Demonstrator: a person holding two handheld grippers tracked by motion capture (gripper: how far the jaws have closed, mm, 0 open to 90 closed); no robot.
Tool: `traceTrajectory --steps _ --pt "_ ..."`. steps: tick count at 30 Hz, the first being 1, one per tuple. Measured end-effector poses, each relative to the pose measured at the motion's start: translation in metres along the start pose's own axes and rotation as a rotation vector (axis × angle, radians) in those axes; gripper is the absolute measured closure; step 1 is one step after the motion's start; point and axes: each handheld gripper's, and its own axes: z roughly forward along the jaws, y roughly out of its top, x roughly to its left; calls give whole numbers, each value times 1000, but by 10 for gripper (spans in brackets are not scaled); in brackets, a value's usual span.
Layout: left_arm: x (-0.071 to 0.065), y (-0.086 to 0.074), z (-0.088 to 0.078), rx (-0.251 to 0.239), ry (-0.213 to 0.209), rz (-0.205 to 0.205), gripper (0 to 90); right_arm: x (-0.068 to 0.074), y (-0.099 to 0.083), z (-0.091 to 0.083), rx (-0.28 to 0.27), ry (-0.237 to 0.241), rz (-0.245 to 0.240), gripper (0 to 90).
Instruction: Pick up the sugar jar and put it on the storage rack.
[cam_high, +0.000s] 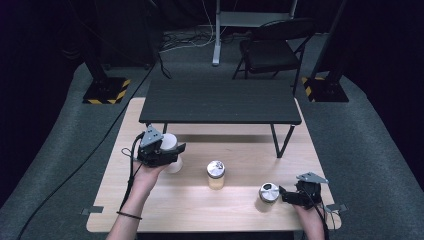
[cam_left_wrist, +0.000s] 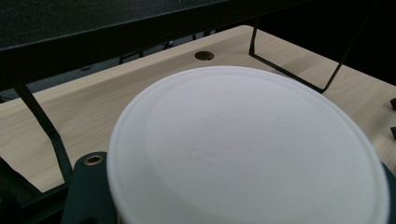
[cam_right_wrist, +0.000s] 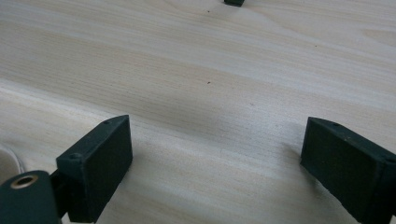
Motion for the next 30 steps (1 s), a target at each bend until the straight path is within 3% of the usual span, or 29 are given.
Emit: traceTrajectory --steps 30 --pt "-3 43 -14 10 -21 46 355 0 0 0 0 3 0 80"
